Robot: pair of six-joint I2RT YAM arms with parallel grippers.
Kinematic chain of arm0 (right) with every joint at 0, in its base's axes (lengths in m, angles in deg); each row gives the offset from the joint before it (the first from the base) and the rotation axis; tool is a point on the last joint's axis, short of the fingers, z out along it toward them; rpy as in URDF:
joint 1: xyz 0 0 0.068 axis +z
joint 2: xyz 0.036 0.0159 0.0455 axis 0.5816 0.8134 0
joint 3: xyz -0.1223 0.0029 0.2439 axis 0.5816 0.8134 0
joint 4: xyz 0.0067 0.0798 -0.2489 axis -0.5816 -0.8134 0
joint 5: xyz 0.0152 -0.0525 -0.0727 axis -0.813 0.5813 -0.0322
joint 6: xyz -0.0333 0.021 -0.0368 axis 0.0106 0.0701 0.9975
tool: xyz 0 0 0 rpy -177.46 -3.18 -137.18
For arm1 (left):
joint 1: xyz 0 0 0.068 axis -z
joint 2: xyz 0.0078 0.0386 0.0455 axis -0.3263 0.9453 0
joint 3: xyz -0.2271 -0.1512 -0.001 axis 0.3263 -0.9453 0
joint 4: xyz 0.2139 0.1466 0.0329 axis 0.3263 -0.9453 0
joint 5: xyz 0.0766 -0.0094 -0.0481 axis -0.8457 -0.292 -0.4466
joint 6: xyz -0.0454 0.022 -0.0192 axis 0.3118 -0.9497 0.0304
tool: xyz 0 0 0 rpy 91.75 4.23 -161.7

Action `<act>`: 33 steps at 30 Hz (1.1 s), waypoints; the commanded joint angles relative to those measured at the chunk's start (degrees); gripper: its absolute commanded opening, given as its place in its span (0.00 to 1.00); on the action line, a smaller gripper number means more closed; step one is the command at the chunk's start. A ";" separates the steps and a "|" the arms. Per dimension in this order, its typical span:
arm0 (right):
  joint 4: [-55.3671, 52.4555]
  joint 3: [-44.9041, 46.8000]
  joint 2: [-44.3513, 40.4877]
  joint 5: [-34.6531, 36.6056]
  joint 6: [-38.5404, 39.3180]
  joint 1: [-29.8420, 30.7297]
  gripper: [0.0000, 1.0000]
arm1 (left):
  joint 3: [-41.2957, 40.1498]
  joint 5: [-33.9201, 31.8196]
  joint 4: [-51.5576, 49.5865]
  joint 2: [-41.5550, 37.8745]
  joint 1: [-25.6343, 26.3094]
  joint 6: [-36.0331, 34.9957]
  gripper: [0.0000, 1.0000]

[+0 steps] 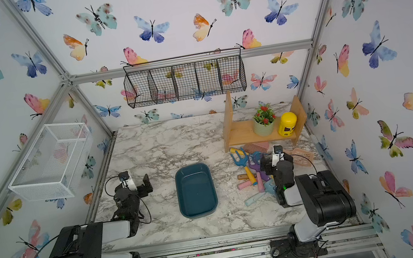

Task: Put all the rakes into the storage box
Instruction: Pick up the rake at the center of the board.

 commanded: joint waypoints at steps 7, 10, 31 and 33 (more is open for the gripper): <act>1.35 -1.05 0.64 -0.27 0.45 -0.20 0.99 | 1.08 1.61 1.03 0.52 -0.26 -0.39 0.98; 1.35 -1.04 0.64 -0.27 0.44 -0.20 0.99 | 1.05 1.57 1.04 0.47 -0.31 -0.35 0.98; 1.69 -0.80 0.48 -0.19 0.44 -0.20 0.99 | 0.84 0.56 1.56 0.37 0.52 -0.76 0.98; 1.59 -0.97 0.52 -0.18 0.44 -0.20 0.99 | 0.83 0.64 1.60 0.35 0.38 -0.75 0.99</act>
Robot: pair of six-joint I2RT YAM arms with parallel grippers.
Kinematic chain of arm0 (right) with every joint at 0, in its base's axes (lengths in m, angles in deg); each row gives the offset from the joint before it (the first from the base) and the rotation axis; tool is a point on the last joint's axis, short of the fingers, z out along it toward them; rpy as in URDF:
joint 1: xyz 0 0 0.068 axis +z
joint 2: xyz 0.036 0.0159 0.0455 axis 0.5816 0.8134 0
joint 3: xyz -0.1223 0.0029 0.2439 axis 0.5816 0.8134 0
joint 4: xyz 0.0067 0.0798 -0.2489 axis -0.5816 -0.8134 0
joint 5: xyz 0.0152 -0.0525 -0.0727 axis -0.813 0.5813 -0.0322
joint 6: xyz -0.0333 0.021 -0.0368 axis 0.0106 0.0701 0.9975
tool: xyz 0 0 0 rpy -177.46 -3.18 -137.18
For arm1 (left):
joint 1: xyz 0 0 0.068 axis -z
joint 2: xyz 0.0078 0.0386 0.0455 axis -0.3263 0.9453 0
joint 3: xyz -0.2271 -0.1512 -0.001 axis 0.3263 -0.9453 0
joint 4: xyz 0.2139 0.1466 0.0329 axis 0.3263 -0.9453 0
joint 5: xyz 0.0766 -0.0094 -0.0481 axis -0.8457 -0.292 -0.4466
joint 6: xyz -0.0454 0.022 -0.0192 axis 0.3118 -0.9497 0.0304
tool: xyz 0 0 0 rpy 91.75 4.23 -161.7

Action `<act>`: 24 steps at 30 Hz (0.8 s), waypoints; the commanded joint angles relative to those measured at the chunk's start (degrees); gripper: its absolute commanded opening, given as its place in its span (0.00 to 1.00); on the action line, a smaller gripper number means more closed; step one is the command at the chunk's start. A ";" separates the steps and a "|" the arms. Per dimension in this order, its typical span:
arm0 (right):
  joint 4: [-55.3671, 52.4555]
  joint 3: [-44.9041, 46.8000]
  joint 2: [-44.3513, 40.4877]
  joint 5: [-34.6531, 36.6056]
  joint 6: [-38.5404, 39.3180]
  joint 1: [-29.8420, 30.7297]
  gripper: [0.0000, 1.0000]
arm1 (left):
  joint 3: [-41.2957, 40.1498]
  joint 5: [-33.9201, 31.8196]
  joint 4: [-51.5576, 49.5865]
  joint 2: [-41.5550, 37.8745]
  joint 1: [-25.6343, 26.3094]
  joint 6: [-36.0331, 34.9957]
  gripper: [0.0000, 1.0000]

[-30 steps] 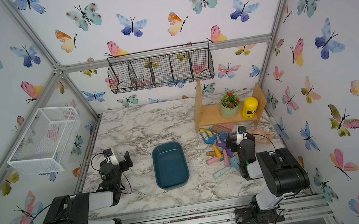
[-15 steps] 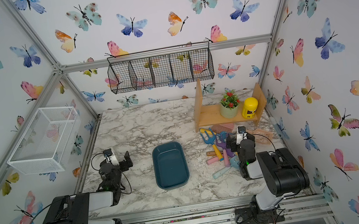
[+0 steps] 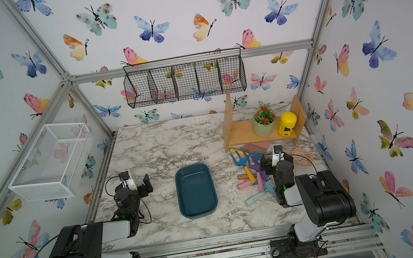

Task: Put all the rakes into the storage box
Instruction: Pick up the rake at the center of the board.

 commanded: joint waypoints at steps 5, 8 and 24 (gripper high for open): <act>0.74 -1.57 0.90 -0.62 0.27 -0.29 0.99 | 0.86 0.76 1.50 0.34 0.13 -0.49 0.98; 2.19 -0.96 0.12 2.06 -0.25 -0.29 0.99 | 0.84 0.69 1.49 0.35 0.24 -0.49 0.98; -64.72 -42.10 -19.47 16.31 -25.13 8.51 0.99 | 37.47 -2.92 -29.17 -8.60 10.22 16.66 0.98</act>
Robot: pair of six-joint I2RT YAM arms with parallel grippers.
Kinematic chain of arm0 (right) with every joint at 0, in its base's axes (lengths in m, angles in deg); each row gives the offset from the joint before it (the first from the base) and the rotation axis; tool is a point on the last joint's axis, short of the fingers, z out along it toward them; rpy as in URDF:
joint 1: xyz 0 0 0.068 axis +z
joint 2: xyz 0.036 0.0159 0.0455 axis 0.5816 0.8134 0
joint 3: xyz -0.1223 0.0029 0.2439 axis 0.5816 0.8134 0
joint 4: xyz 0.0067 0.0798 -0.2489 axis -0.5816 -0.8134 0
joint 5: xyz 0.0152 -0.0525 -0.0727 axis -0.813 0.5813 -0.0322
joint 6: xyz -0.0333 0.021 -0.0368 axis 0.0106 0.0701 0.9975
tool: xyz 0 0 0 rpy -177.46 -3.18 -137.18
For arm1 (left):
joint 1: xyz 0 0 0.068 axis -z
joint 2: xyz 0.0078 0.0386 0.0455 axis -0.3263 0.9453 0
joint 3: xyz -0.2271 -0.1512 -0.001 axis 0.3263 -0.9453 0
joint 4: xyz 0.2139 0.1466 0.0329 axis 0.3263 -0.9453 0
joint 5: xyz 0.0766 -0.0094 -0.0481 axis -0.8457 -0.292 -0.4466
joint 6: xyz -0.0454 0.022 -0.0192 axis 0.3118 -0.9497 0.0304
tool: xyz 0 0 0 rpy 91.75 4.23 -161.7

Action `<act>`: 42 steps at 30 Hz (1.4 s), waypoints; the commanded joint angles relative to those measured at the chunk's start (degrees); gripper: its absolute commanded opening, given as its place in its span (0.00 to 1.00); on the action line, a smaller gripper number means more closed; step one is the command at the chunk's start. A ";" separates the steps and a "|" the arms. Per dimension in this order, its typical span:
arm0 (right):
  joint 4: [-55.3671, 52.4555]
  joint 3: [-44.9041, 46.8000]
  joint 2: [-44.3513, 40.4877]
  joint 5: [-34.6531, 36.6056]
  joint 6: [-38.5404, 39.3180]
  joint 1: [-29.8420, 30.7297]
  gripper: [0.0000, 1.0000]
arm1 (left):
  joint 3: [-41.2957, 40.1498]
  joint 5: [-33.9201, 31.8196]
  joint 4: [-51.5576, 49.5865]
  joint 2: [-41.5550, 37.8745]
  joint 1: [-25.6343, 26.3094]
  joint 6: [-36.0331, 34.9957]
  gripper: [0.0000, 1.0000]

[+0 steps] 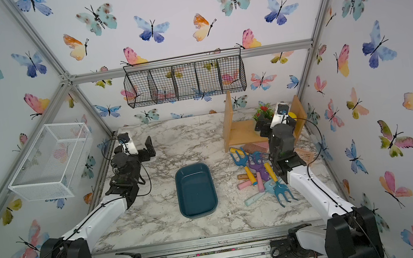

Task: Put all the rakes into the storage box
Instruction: Pick up the rake at the center of the board.

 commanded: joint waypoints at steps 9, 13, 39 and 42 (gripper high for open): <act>-17.07 -1.69 -0.13 -9.35 -17.37 4.48 0.96 | 11.43 9.52 -24.05 6.80 0.72 26.80 0.99; -28.49 -6.68 3.15 -8.14 -11.24 5.44 0.89 | 10.43 -6.94 -26.20 7.76 13.76 13.48 0.98; -47.00 -2.98 19.56 -19.82 -11.61 11.82 0.68 | 14.96 10.22 -34.51 11.52 18.10 19.12 0.99; -46.97 -2.91 20.79 -18.94 -11.37 11.90 0.66 | 13.69 12.96 -33.15 10.64 16.75 20.19 0.99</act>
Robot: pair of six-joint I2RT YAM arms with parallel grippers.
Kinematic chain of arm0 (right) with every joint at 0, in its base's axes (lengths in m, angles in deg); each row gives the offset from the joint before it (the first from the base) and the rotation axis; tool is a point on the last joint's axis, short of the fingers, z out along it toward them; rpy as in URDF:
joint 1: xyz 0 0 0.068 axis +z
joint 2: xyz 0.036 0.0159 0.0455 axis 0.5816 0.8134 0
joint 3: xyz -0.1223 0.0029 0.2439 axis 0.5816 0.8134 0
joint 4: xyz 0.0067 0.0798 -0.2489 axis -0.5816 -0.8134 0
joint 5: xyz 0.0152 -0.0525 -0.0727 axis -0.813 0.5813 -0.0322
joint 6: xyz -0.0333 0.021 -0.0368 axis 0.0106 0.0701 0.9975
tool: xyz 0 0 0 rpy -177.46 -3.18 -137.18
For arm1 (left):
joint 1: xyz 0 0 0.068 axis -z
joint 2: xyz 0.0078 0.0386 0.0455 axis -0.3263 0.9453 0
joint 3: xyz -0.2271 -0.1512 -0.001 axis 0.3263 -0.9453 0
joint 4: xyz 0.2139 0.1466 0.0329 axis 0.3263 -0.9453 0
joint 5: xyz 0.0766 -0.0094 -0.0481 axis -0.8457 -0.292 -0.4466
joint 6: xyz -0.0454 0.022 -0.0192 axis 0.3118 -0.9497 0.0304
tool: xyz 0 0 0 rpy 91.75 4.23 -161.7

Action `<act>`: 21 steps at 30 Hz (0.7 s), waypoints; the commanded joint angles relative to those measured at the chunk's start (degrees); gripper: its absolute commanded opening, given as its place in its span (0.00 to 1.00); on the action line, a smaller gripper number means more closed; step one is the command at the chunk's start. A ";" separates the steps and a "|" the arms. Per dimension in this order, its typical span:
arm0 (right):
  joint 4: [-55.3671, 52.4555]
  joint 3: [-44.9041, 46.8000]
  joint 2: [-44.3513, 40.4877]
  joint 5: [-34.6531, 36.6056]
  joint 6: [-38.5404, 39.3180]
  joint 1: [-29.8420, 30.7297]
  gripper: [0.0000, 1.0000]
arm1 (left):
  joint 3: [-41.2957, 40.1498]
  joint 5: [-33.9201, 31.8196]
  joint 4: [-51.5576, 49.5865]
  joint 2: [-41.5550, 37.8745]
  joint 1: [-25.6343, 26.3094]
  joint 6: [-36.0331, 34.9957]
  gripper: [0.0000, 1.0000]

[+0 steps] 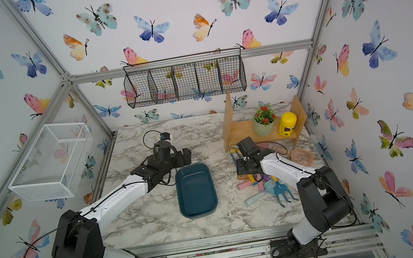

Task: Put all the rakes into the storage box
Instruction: Pick up the rake at the center of the board.

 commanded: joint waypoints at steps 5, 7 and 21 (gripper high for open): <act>0.29 1.23 2.82 -0.51 0.95 0.41 0.61 | -0.82 6.30 3.94 -1.45 -1.01 2.02 0.99; 1.29 1.79 3.39 0.17 1.00 0.46 0.58 | -0.74 6.04 3.73 -1.36 -1.05 1.89 0.98; 3.29 -0.30 7.51 0.18 1.80 0.50 0.21 | -1.17 8.53 4.96 -1.65 -1.72 1.42 0.98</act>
